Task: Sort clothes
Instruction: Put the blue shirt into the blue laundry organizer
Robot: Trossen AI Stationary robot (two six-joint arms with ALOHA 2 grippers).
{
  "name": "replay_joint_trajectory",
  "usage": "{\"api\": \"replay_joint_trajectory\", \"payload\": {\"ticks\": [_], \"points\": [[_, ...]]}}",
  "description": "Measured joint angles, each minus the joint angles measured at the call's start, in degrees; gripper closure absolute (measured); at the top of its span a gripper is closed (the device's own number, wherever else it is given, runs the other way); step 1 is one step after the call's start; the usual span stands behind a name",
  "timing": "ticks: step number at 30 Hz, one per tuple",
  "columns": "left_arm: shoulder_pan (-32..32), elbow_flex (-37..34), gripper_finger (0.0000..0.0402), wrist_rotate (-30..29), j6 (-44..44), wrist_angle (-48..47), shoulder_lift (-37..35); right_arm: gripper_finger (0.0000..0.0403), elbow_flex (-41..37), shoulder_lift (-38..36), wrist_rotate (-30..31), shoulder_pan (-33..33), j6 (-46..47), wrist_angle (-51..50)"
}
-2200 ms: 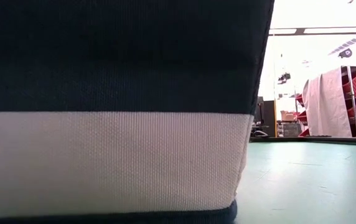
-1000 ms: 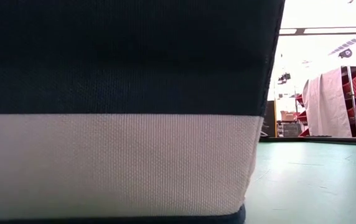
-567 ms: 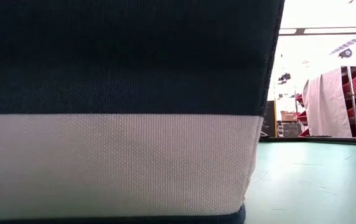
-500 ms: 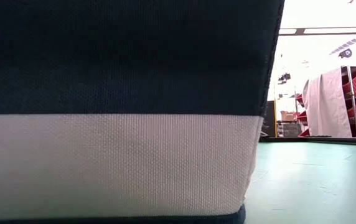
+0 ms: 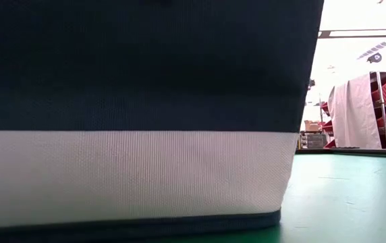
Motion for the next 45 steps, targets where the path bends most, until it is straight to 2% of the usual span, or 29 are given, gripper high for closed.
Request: {"api": "replay_joint_trajectory", "payload": {"ticks": [5, 11, 18, 21, 24, 27, 32, 36, 40, 45], "points": [[-0.4, 0.4, 0.032, 1.9, 10.0, 3.6, -1.6, 0.039, -4.4, 0.0, -6.5, -1.6, 6.4, 5.4], [-0.7, -4.2, 0.032, 5.6, 16.3, 21.2, -2.4, 0.039, -5.7, 0.0, -9.3, -3.0, 13.3, 10.4], [-2.2, -5.5, 0.032, 9.8, 16.5, 26.4, -2.6, 0.039, -5.4, -0.1, -11.3, -4.7, 18.9, 10.5], [-2.6, -6.9, 0.032, 12.2, 18.1, 31.9, -2.5, 0.039, -5.4, -0.2, -11.4, -5.8, 20.0, 11.0], [-2.9, -10.0, 0.032, 11.9, 17.9, 36.5, -1.7, 0.039, -5.5, -0.5, -11.0, -6.7, 19.9, 12.4], [-3.6, -11.7, 0.0321, 8.9, 13.5, 37.4, -2.1, 0.039, -5.4, -0.8, -11.4, -6.9, 20.1, 11.6], [-4.2, -13.5, 0.0322, 10.2, 8.6, 37.4, -2.3, 0.0387, -5.7, -2.6, -10.5, -5.9, 14.8, 13.5], [-4.7, -14.9, 0.0322, 10.6, 4.3, 36.7, -2.4, 0.0367, -5.9, -4.7, -11.7, -5.5, 8.1, 14.9], [-4.8, -15.0, 0.0322, 10.7, 4.2, 36.3, -1.6, 0.0326, -5.9, -7.0, -14.8, -5.4, 5.3, 14.7], [-4.6, -15.1, 0.0322, 11.1, 4.5, 34.9, -0.4, 0.0258, -5.7, -9.9, -23.6, -5.2, 3.8, 14.3]]}}
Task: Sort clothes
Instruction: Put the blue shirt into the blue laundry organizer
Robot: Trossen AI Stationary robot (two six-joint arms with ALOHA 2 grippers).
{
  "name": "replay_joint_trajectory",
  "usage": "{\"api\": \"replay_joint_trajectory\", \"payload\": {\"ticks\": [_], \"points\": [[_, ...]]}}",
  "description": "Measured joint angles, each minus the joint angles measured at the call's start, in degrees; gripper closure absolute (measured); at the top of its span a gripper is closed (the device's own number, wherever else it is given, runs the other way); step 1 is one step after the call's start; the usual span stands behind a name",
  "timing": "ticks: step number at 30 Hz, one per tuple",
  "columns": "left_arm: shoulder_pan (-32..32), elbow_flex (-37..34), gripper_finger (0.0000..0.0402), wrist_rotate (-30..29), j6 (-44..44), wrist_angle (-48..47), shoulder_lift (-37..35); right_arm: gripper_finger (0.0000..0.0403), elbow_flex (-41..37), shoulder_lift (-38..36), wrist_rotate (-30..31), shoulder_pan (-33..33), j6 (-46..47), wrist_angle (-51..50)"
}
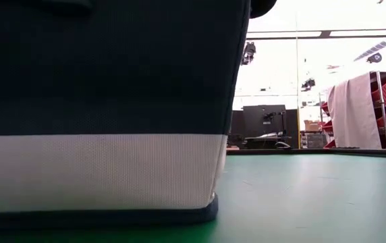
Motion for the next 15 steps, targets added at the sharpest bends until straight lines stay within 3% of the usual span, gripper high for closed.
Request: {"api": "replay_joint_trajectory", "payload": {"ticks": [4, 7, 11, 15], "points": [[0.1, 0.0, 0.0322, 0.0, -0.6, -0.1, 0.5, 0.0221, 0.2, -3.1, -2.5, 1.1, -4.5, 0.0], [0.3, 0.0, 0.0322, -0.1, -1.2, 0.1, 1.0, 0.0216, 0.2, -5.1, 3.3, 2.2, -10.3, -0.1], [0.4, -0.1, 0.0322, -0.2, -1.4, 1.4, 1.4, 0.0235, 0.1, -5.7, 14.9, 2.3, -18.6, 0.4], [0.4, 0.6, 0.0322, -1.7, -2.4, 1.4, 1.5, 0.0277, -2.5, -3.6, 16.1, 0.4, -21.5, 2.9]]}}
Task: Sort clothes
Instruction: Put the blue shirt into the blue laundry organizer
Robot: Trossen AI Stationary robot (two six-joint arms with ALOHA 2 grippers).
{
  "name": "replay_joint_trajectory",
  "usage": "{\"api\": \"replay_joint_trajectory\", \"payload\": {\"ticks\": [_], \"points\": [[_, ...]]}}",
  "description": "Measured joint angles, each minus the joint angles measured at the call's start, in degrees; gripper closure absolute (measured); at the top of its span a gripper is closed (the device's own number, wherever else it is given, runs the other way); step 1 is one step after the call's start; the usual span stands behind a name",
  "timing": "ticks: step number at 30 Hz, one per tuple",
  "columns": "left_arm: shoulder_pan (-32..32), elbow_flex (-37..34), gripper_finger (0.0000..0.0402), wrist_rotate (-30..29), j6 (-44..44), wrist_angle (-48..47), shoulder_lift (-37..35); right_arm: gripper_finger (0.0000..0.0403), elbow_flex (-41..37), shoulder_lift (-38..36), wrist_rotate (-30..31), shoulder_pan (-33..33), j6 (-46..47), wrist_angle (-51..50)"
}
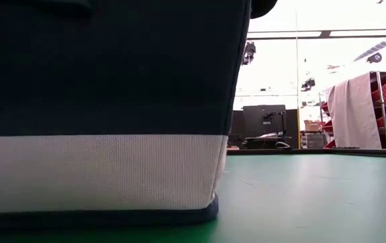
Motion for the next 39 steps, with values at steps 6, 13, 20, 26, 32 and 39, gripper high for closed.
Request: {"api": "replay_joint_trajectory", "payload": {"ticks": [6, 13, 20, 26, 32, 39], "points": [[0.0, 3.6, 0.0322, -1.6, -3.0, -3.1, 0.3, 0.0352, -8.7, 1.6, 0.3, -0.9, -1.3, 10.0], [0.2, 10.8, 0.0306, -4.4, -14.2, -15.3, 0.3, 0.0389, -20.2, 1.4, -4.1, -2.3, 2.9, 23.7], [0.2, 16.7, 0.0215, -4.9, -16.1, -24.4, 0.2, 0.039, -21.6, 1.5, -6.6, -2.9, 3.7, 23.6], [0.4, 22.4, 0.0147, -6.6, -14.0, -31.8, 0.9, 0.039, -21.2, 1.4, -6.9, -3.1, 4.3, 23.3], [0.6, 27.8, 0.0124, -4.5, -20.6, -41.7, 3.3, 0.039, -20.5, 1.4, -7.1, -3.3, 4.7, 23.0], [0.7, 38.6, 0.0127, 3.4, -33.7, -58.6, 6.2, 0.039, -18.5, 1.5, -7.1, -3.5, 4.7, 22.5]]}}
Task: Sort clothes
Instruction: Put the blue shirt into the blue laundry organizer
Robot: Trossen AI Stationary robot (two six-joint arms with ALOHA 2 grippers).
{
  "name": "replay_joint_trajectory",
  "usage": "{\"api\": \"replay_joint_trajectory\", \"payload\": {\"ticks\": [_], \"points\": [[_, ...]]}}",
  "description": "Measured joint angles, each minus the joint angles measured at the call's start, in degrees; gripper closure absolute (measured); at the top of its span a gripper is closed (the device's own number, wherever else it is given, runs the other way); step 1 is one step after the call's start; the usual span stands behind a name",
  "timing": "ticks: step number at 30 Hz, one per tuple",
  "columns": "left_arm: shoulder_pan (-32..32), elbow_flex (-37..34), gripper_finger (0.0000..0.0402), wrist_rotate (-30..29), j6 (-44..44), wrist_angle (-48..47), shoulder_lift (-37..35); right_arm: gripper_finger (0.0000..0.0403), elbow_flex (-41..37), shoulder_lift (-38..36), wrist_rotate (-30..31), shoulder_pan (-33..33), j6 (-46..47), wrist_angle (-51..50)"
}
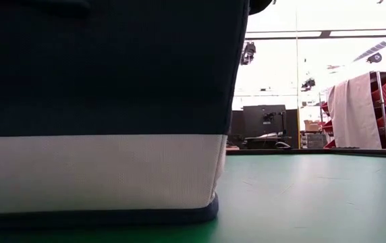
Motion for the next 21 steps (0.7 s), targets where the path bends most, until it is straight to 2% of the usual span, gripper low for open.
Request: {"api": "replay_joint_trajectory", "payload": {"ticks": [5, 9, 16, 21], "points": [[-0.4, 0.7, 0.0128, 1.7, -6.8, 0.5, -1.5, 0.039, 0.5, 0.0, 0.0, -0.5, 0.6, -0.3], [-0.6, -2.1, 0.0128, 3.1, -10.2, 0.9, -2.1, 0.039, 0.6, 0.0, -0.3, -1.0, 2.9, -0.8], [-0.3, -10.7, 0.0128, 8.7, -13.9, 0.8, -2.6, 0.039, 0.6, 0.0, 0.0, -1.1, 5.2, -0.8], [-0.2, -16.0, 0.013, 8.8, -13.9, 1.0, -2.8, 0.039, 0.6, 0.0, 0.3, -1.1, 5.9, -0.7]]}}
